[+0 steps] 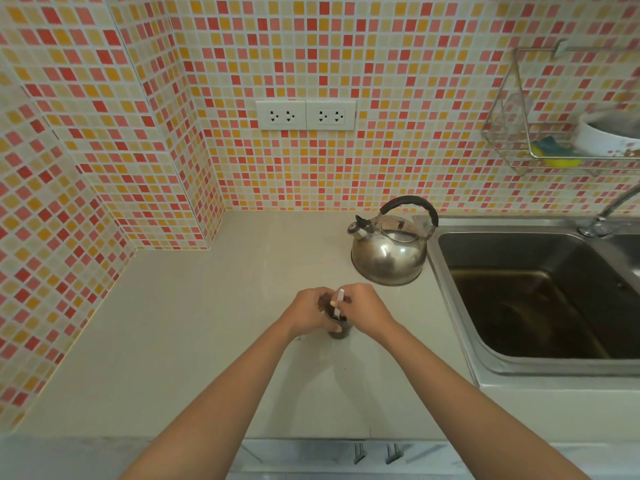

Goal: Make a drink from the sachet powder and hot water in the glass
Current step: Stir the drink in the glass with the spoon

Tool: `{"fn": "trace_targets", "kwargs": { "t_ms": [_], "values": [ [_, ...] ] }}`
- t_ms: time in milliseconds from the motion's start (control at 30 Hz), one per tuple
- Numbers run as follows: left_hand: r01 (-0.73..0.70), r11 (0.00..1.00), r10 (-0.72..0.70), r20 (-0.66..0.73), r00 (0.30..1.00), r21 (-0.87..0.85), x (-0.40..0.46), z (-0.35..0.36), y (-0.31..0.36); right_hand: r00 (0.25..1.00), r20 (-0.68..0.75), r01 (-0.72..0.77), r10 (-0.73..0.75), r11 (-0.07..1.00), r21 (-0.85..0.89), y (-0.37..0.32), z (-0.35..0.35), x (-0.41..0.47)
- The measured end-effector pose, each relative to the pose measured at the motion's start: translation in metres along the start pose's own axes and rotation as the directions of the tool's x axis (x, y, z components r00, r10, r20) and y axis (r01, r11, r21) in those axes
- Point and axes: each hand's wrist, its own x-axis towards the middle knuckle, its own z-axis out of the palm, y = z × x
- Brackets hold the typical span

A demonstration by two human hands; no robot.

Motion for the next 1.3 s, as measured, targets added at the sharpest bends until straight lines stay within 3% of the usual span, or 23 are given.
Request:
{"fn": "trace_targets", "kwargs": {
  "t_ms": [133, 300, 500, 600, 800, 967, 1167, 1300],
  "values": [
    [0.004, 1.0, -0.004, 0.001, 1.0, 0.004, -0.001, 0.0, 0.001, 0.999, -0.041, -0.011, 0.008, 0.997, -0.073, 0.005, -0.007, 0.001],
    [-0.007, 1.0, 0.007, 0.0, 1.0, 0.013, 0.0, 0.0, 0.001, 1.0, 0.005, 0.002, -0.002, 1.0, 0.012, 0.001, -0.001, 0.0],
    [0.003, 1.0, -0.003, 0.002, 1.0, 0.011, 0.0, 0.0, 0.001, 1.0, -0.018, -0.003, 0.001, 0.995, -0.099, 0.007, -0.005, 0.003],
    [0.006, 1.0, -0.006, 0.005, 1.0, 0.004, 0.0, -0.001, 0.001, 1.0, -0.01, -0.006, 0.006, 1.0, -0.018, 0.004, 0.005, 0.003],
    [0.012, 1.0, -0.012, -0.005, 1.0, 0.017, 0.001, 0.001, 0.001, 0.981, -0.148, -0.095, 0.123, 0.978, 0.187, 0.022, -0.001, 0.008],
    [0.012, 1.0, -0.012, -0.005, 1.0, 0.016, 0.002, 0.001, 0.0, 0.972, -0.118, -0.155, 0.203, 0.933, 0.326, 0.023, 0.001, 0.008],
    [0.004, 1.0, -0.004, -0.008, 1.0, 0.007, 0.001, 0.001, 0.001, 0.971, -0.17, -0.126, 0.17, 0.962, 0.244, 0.019, 0.003, 0.006],
    [-0.01, 1.0, 0.01, -0.002, 1.0, -0.015, 0.0, 0.001, 0.001, 0.984, -0.1, -0.12, 0.149, 0.96, 0.253, 0.015, 0.003, 0.003]
  ]
}}
